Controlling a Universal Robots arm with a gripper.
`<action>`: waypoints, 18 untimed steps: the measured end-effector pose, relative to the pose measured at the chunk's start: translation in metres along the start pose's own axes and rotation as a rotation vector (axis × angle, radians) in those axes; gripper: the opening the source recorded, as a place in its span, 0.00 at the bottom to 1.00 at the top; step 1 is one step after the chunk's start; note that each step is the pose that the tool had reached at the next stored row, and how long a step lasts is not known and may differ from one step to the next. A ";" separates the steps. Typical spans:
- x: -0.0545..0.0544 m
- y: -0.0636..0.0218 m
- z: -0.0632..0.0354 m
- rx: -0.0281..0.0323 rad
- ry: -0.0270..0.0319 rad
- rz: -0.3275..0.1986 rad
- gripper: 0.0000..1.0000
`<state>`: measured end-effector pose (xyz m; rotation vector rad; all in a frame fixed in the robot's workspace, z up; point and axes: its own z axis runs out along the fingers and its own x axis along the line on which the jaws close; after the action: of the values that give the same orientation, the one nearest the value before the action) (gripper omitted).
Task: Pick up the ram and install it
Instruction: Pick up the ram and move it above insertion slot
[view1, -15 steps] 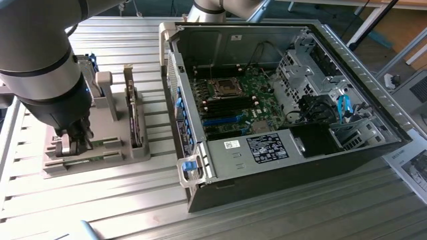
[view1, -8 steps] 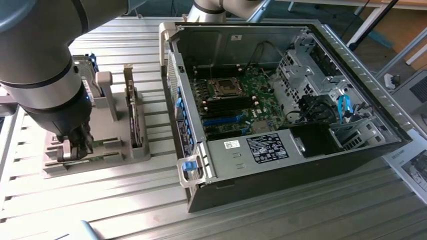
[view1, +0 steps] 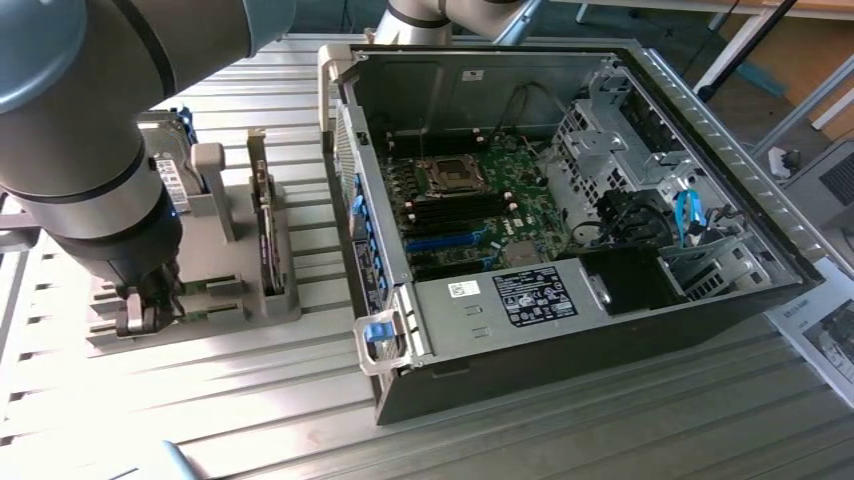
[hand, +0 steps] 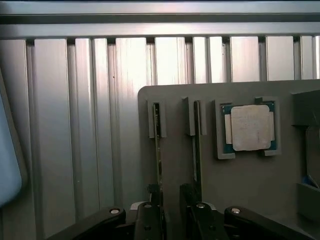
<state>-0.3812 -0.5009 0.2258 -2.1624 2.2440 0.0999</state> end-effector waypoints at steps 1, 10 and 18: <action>0.000 0.0002 0.0004 -0.0003 0.0004 -0.009 0.30; 0.001 0.0011 0.0018 -0.0046 0.0025 -0.079 0.30; 0.009 0.0043 0.0141 -0.0048 0.0026 -0.080 0.30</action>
<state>-0.3862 -0.5089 0.2112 -2.2527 2.1570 0.1009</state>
